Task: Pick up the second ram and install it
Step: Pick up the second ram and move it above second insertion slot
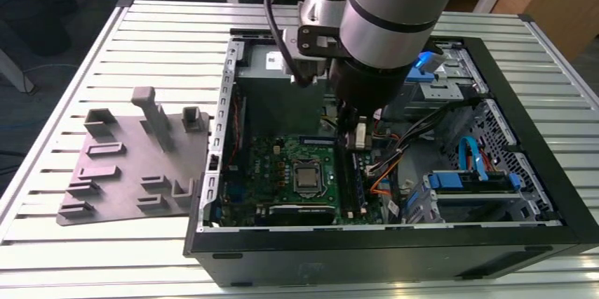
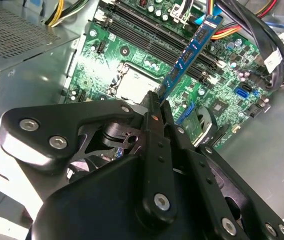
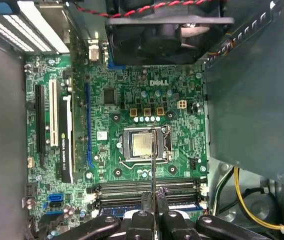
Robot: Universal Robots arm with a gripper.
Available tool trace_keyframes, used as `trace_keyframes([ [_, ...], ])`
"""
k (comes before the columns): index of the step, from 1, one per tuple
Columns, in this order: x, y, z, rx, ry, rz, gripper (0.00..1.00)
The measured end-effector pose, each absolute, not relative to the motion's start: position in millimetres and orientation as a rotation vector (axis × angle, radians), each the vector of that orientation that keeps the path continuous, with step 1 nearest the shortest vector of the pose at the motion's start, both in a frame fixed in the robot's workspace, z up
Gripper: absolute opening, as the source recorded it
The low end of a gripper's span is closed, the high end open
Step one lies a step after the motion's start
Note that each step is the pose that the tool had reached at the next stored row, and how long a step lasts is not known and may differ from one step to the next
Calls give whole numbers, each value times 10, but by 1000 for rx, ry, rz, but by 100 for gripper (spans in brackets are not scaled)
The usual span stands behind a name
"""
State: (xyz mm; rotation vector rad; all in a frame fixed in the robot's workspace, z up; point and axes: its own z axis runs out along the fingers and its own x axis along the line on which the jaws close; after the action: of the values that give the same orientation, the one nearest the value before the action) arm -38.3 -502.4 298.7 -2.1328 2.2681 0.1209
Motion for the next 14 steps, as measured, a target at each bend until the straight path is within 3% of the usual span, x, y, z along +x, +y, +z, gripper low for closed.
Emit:
trace_keyframes([
  [14, -408, -5024, 2758, -2133, 2268, 121, 11],
])
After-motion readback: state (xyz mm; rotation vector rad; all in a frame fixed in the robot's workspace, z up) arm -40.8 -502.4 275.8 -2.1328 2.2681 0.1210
